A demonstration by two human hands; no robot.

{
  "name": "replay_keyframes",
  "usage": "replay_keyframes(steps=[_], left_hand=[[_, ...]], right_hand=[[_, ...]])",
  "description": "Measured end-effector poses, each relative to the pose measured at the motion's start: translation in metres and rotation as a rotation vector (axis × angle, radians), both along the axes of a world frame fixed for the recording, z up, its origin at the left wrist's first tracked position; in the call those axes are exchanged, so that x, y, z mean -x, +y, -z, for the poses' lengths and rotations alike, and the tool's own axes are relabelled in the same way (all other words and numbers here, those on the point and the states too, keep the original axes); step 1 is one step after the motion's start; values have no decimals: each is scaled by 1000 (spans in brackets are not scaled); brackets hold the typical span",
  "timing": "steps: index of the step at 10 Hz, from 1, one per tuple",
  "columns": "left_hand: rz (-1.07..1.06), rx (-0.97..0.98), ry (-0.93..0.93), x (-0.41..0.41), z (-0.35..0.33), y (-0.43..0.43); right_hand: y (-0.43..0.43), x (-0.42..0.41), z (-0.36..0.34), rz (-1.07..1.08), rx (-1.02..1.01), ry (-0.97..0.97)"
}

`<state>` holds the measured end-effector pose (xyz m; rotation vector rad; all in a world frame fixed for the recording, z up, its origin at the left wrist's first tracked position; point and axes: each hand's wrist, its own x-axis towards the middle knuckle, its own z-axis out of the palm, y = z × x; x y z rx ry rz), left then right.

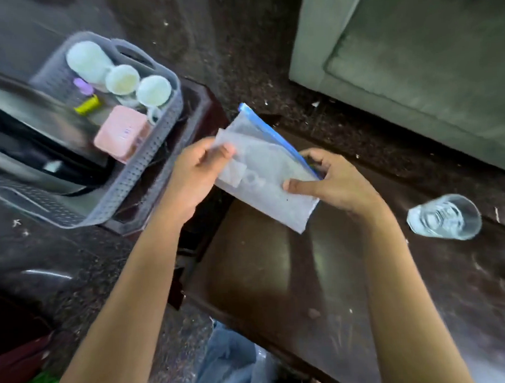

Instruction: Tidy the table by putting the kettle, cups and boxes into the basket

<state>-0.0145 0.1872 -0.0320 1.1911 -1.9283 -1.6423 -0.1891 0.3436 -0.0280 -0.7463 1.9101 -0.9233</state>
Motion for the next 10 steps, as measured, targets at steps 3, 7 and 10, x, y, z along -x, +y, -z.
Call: replay_keyframes(steps=[3,7,10], left_hand=[[-598,475,-197,-22,-35,-140],[-708,451,-711,-16,14,-252],[-846,508,-704,-10,32,-257]], right_hand=[[-166,-44,-7,355,242,93],[-275,-109,27,222,198,480],[-289,-123,41,312,93,675]])
